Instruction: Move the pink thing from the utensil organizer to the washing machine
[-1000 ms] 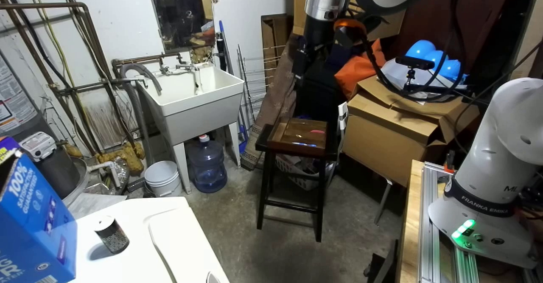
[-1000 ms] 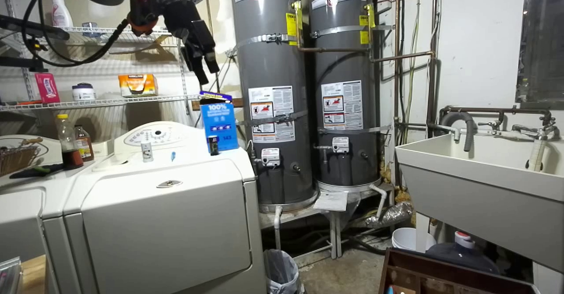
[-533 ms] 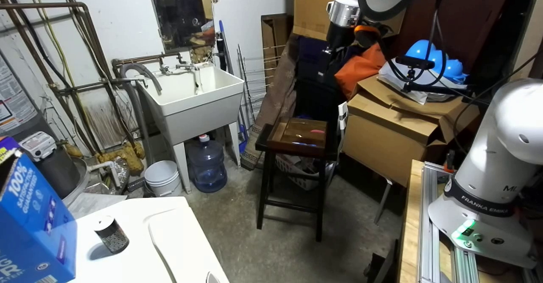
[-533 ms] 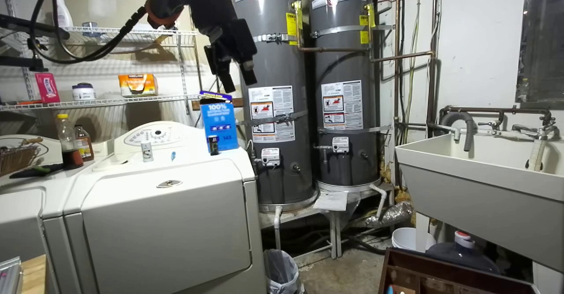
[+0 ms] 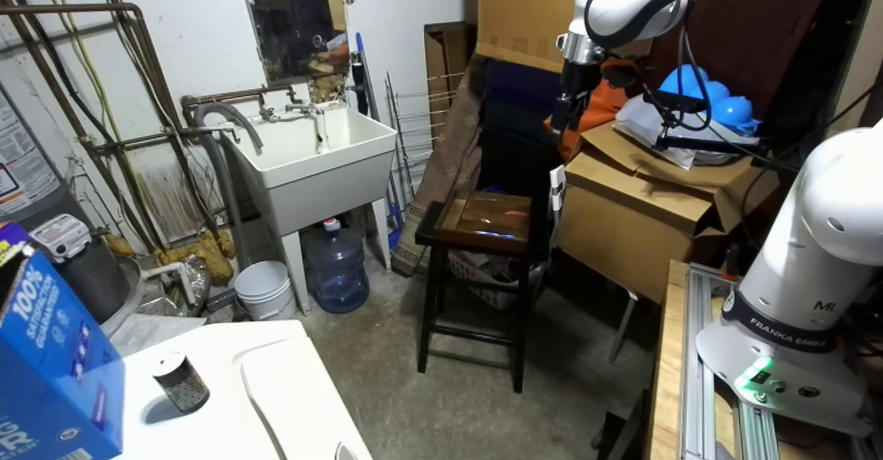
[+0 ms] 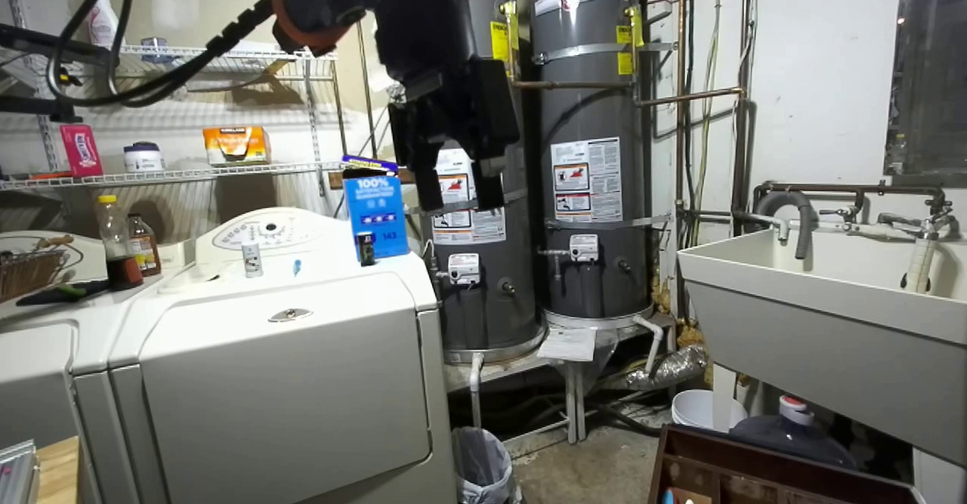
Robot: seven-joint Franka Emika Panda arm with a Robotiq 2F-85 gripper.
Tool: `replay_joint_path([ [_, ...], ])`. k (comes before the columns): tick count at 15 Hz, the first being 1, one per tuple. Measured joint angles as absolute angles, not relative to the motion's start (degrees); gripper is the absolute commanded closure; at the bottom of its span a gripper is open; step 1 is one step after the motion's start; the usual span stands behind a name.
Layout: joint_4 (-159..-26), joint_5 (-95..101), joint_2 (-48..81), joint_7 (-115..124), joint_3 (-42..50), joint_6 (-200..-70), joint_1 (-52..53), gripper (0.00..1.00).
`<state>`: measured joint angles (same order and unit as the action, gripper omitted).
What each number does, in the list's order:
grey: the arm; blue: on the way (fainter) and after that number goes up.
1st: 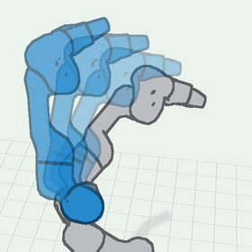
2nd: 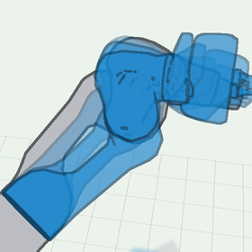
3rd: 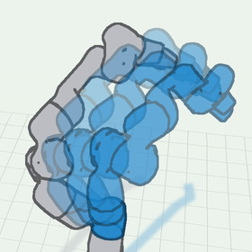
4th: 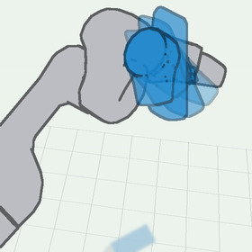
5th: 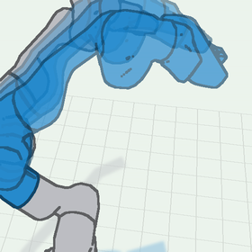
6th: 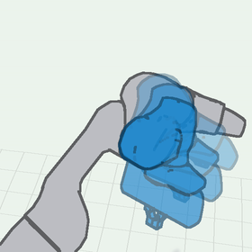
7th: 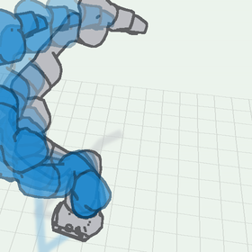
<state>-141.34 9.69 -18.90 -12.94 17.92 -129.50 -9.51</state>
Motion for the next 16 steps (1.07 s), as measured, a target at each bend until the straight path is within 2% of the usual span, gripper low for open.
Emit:
replay_joint_path([
  [16, -139.2, 10.0, -16.0, -13.7, 17.8, -131.2, -10.3, 0.0],
])
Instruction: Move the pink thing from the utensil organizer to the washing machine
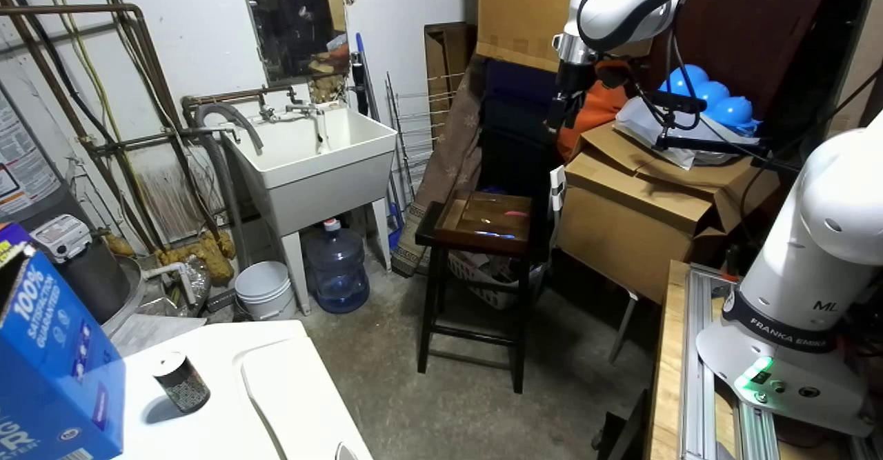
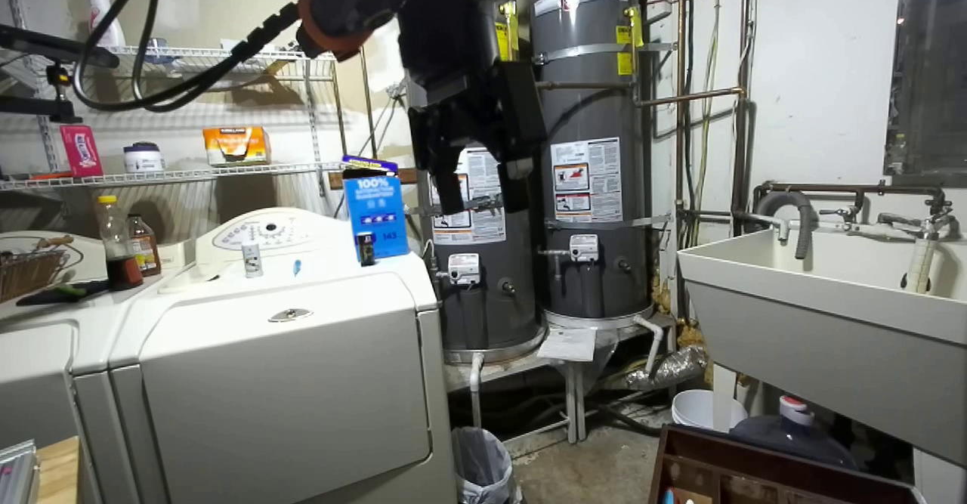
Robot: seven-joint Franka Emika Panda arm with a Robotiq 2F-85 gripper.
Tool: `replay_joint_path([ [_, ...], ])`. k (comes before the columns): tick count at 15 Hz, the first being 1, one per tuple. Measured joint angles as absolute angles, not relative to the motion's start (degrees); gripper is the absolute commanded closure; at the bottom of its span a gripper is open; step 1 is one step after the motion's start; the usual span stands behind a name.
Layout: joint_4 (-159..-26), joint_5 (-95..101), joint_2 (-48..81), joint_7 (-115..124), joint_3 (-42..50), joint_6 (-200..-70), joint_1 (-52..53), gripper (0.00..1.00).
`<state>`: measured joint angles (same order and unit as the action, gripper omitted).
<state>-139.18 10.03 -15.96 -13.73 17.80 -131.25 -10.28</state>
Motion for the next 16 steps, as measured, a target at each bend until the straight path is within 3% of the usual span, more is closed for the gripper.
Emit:
replay_joint_path([
  [8, -124.4, 3.9, 0.5, -38.1, 21.9, -134.1, -11.6, 0.0],
  [16, -103.7, -1.7, 26.0, -47.9, 14.9, -131.2, -17.8, 0.0],
])
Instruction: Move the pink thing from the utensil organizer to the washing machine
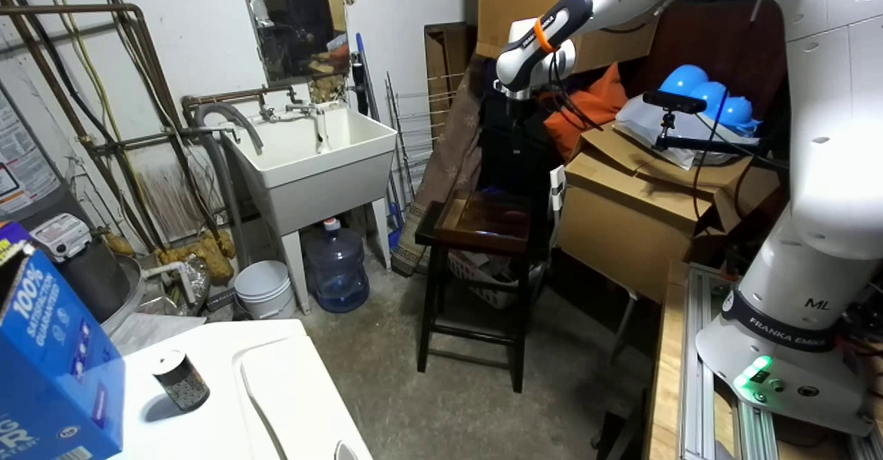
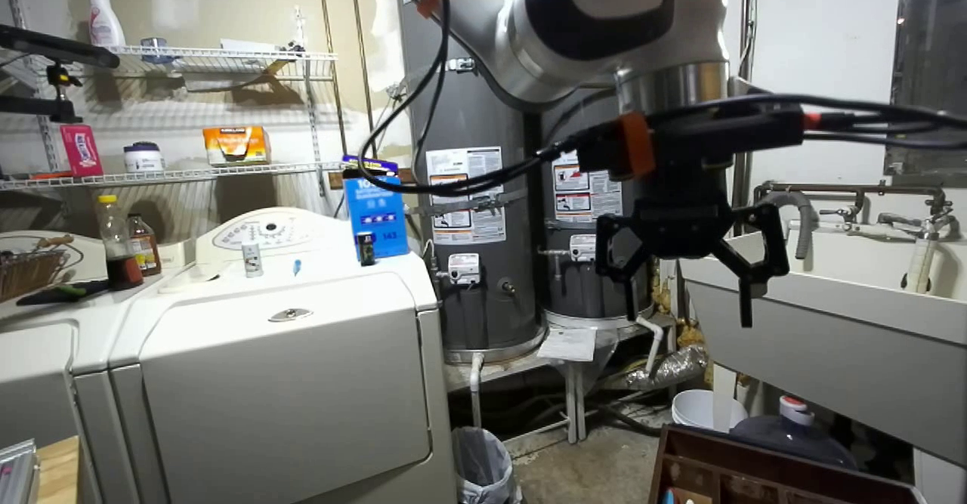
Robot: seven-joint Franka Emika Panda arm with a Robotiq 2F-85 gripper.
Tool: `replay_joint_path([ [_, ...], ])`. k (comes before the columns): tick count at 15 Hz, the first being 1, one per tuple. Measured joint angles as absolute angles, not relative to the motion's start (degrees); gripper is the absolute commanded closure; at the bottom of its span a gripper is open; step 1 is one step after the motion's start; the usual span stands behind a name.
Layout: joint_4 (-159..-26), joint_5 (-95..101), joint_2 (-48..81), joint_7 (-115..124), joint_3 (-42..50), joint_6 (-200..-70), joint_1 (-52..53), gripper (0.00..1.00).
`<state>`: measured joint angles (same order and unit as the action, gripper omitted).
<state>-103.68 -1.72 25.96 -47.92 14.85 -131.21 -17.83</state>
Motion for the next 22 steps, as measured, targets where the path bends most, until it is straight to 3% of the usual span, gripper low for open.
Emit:
replay_joint_path([
  [9, -99.4, -1.7, 30.3, -47.7, 12.6, -130.3, -20.4, 0.0],
  [22, -87.0, -1.7, 47.1, -49.5, 9.6, -131.5, -29.5, 0.0],
])
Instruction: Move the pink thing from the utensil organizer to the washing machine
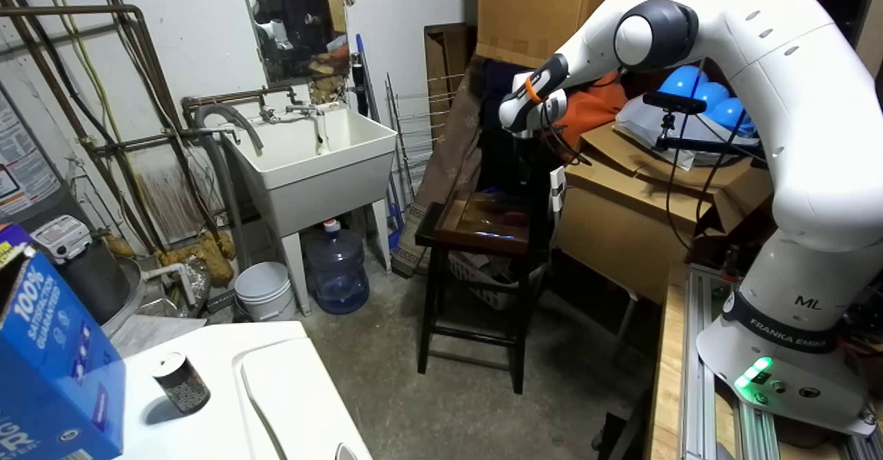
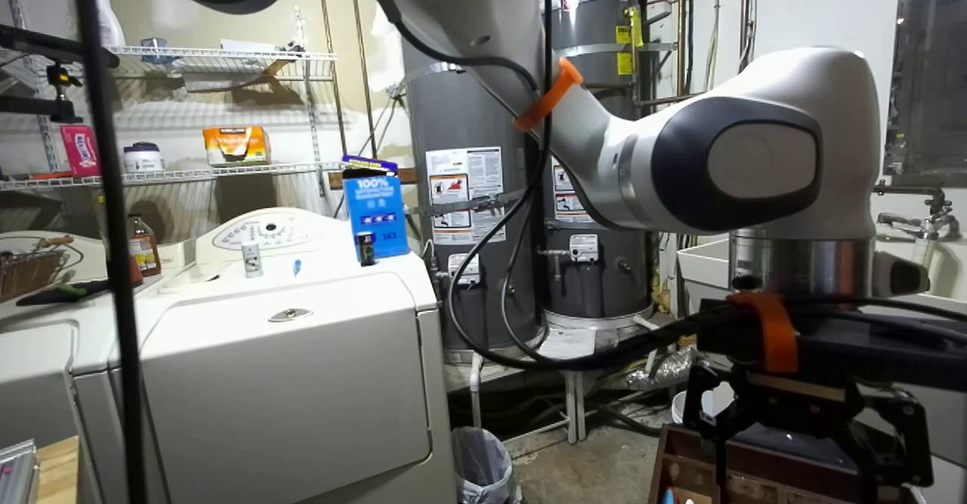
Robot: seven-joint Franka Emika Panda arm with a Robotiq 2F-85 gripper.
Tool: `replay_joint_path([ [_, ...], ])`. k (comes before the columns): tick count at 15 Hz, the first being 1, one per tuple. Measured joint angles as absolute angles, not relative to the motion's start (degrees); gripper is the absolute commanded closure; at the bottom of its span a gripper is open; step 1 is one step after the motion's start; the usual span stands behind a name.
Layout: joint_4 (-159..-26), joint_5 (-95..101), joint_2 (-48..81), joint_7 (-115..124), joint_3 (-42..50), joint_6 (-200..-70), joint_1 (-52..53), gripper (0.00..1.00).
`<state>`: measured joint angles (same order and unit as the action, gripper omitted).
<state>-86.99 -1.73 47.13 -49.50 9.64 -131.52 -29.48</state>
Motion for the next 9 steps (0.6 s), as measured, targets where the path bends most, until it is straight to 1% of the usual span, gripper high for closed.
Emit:
replay_joint_path([
  [4, -86.3, 1.0, 48.2, -45.7, 10.5, -134.8, -28.8, 0.0],
  [9, -80.5, 4.0, 53.9, -42.1, 12.0, -137.9, -29.6, 0.0],
])
